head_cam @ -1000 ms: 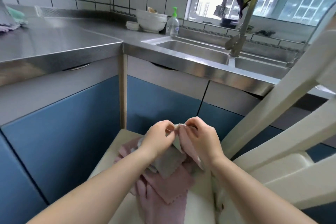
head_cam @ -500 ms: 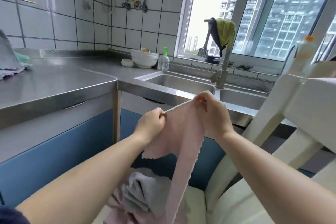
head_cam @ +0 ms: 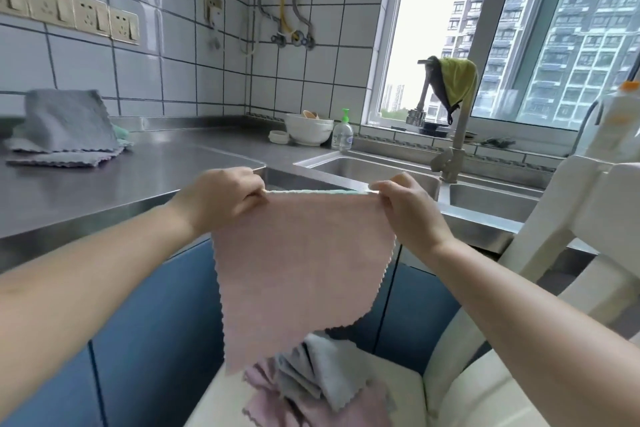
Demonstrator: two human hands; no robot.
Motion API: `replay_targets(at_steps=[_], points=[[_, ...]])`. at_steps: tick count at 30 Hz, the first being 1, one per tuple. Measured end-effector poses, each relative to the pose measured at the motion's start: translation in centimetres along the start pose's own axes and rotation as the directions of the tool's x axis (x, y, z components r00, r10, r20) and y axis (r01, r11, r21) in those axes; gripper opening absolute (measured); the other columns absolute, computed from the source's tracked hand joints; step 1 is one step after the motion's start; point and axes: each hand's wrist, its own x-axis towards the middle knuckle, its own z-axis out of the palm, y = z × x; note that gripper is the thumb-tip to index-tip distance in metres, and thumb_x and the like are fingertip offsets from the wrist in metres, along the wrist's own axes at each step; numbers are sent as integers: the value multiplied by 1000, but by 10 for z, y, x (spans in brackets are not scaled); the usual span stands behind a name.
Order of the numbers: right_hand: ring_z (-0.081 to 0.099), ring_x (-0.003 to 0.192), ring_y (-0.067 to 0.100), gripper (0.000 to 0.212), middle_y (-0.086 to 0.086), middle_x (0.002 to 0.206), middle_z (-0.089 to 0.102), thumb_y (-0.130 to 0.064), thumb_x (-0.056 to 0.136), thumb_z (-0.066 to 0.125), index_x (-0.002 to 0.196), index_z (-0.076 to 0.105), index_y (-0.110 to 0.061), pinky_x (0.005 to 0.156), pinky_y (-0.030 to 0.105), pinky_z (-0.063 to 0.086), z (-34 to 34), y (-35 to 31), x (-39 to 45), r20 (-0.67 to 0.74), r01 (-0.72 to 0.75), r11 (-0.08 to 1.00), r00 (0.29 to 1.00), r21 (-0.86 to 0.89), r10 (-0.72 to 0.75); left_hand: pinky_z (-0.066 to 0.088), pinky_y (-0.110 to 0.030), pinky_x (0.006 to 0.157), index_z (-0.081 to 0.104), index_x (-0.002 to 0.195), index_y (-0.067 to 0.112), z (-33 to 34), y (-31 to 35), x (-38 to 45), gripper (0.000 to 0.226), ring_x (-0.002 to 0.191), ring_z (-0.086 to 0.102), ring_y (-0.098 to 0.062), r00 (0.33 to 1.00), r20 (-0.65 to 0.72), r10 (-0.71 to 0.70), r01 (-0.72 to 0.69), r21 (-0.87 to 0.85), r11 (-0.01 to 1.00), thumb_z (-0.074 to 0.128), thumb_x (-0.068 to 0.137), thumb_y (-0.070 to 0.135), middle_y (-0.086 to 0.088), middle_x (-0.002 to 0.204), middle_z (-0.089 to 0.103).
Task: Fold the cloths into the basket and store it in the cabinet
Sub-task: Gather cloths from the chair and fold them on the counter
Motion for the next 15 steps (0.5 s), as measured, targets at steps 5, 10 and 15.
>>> replay_targets(at_steps=[5,10,15], points=[[59,91,30,19,8,103,61,-16,95,49,102,66,-10,70,28,39,21,-28,-1,51,35,999,998,-22,-34,41,-34,69,64,94,11,-20,-24,-49,10,87,56,-27,940,102,-326,332,-42,942,55,90,13,-5,93,61],[56,83,23,18,2,92,62,-20,94,45,106,55,-12,68,28,38,40,-62,-36,59,-108,961,994,256,96,42,-36,68,62,91,15,-47,-13,-107,7,77,56,-24,880,60,-471,474,-154,867,58,91,20,1,79,62],[51,70,0,13,-13,76,57,-28,95,50,90,57,-18,57,12,38,60,-75,-101,103,-217,849,976,481,191,39,-32,59,61,82,20,-53,12,-174,21,67,54,-17,867,49,-496,496,-165,852,55,85,40,7,71,61]])
